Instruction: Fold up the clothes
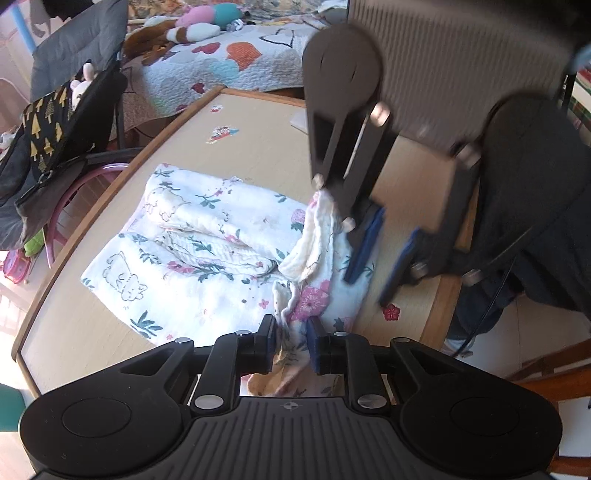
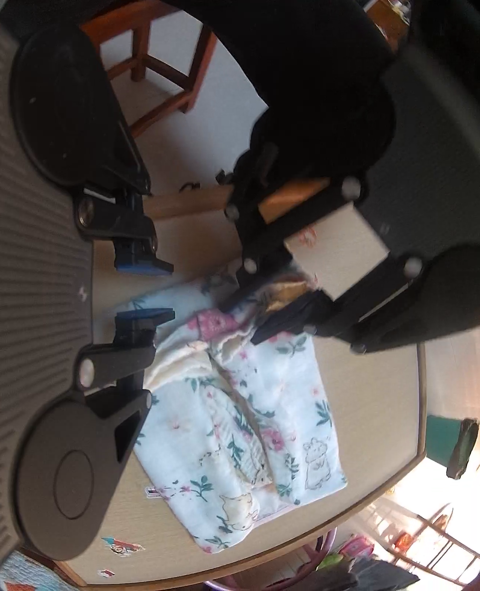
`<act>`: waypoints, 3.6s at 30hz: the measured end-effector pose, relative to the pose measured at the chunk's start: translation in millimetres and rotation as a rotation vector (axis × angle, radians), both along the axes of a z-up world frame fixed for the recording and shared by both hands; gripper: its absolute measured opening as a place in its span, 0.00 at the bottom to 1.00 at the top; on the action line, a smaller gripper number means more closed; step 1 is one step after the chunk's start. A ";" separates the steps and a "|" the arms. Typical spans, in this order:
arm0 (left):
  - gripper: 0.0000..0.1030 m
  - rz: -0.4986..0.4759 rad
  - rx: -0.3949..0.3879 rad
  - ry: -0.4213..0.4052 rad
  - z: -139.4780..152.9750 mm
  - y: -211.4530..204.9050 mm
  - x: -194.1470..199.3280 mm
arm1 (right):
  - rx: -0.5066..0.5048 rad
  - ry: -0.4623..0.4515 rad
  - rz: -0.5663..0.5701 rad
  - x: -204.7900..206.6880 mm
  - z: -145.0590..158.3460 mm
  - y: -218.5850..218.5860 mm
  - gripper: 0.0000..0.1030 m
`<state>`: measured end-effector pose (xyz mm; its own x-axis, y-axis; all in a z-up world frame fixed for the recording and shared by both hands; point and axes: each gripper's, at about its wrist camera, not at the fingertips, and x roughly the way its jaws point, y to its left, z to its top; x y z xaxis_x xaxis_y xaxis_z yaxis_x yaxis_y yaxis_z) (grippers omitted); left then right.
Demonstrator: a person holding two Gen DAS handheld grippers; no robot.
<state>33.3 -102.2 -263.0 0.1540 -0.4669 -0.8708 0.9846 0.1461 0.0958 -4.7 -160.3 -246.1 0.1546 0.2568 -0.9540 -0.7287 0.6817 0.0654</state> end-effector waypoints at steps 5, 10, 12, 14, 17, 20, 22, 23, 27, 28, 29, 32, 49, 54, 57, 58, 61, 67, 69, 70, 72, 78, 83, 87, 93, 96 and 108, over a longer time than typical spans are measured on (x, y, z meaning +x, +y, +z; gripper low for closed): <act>0.34 0.110 -0.100 0.020 16.1 15.8 8.3 | 0.044 -0.015 -0.067 10.1 3.1 -6.1 0.18; 0.40 0.172 -0.214 0.073 29.4 37.9 6.1 | 0.063 0.006 -0.132 17.0 -5.9 -11.3 0.17; 0.40 0.117 -0.216 0.111 27.6 41.4 -1.8 | 0.083 0.014 -0.158 18.6 -7.5 -14.3 0.17; 0.40 0.062 -0.201 0.159 20.6 41.1 -8.7 | 0.094 0.018 -0.171 19.3 -7.8 -16.0 0.17; 0.40 0.025 -0.166 0.180 5.2 34.6 -14.9 | 0.100 0.021 -0.178 19.1 -7.4 -16.8 0.17; 0.40 0.045 -0.146 0.170 -11.7 24.6 -11.7 | 0.097 0.012 -0.168 17.3 -6.6 -14.9 0.17; 0.40 0.079 -0.136 0.166 -21.6 19.3 -3.8 | 0.095 0.005 -0.160 15.5 -6.6 -14.2 0.17; 0.40 0.095 -0.129 0.164 -25.6 17.3 -0.1 | 0.093 0.000 -0.155 13.8 -5.8 -13.6 0.17; 0.40 0.137 -0.113 0.162 -36.5 12.6 10.5 | 0.082 -0.014 -0.134 8.3 -1.2 -16.0 0.18; 0.40 0.138 -0.115 0.164 -37.2 12.5 11.1 | 0.084 -0.012 -0.137 7.7 -1.4 -19.3 0.18; 0.40 0.135 -0.116 0.161 -37.4 11.9 11.0 | 0.089 -0.007 -0.146 8.9 -3.1 -23.2 0.18; 0.41 0.126 -0.120 0.145 -36.2 10.9 11.4 | 0.104 0.004 -0.197 15.7 -11.9 -34.3 0.17; 0.46 0.075 -0.070 0.115 -34.8 14.7 9.3 | -0.032 -0.179 0.071 -26.5 -6.4 -9.4 0.35; 0.51 0.029 -0.053 0.086 -35.2 13.3 3.0 | -0.172 -0.252 0.229 -40.9 -23.1 10.2 0.37; 0.52 -0.002 -0.040 0.058 -35.2 13.5 -1.9 | -0.237 -0.292 0.298 -48.7 -30.0 16.3 0.36; 0.53 -0.011 -0.038 0.052 -35.1 13.6 -3.0 | -0.251 -0.309 0.321 -51.3 -31.0 18.3 0.36; 0.54 -0.019 -0.038 0.047 -34.7 14.4 -4.6 | -0.283 -0.338 0.345 -53.8 -32.7 24.3 0.34; 0.55 -0.009 -0.048 0.053 -33.4 16.9 -4.6 | -0.311 -0.328 0.315 -49.5 -36.6 30.2 0.13; 0.55 -0.007 -0.049 0.050 -33.3 17.0 -5.3 | -0.293 -0.308 0.285 -46.2 -35.9 29.5 0.08; 0.55 -0.007 -0.050 0.046 -32.9 17.3 -6.1 | -0.271 -0.285 0.252 -42.5 -34.3 27.8 0.08; 0.55 -0.019 -0.054 0.026 -32.0 17.4 -8.2 | -0.218 -0.235 0.181 -34.4 -30.1 23.1 0.08; 0.55 -0.094 -0.043 -0.058 -26.9 22.6 -18.5 | -0.004 -0.086 -0.020 -12.3 -11.2 -5.1 0.07; 0.55 -0.107 -0.044 -0.123 -20.9 23.8 -22.5 | 0.112 -0.017 -0.097 -4.0 -3.4 -21.3 0.07; 0.43 -0.118 -0.033 -0.126 -15.4 23.4 -21.1 | 0.140 0.010 -0.095 -3.5 -0.9 -23.9 0.07; 0.15 -0.098 -0.018 -0.081 -10.8 20.9 -15.7 | 0.123 -0.036 -0.097 -9.7 1.4 -24.1 0.09; 0.14 -0.062 -0.016 -0.022 -8.4 18.5 -9.6 | 0.072 -0.120 -0.056 -20.6 3.4 -17.4 0.13; 0.14 0.093 -0.031 0.176 -4.6 17.7 9.4 | -0.176 -0.410 0.220 -59.5 -13.3 24.6 0.38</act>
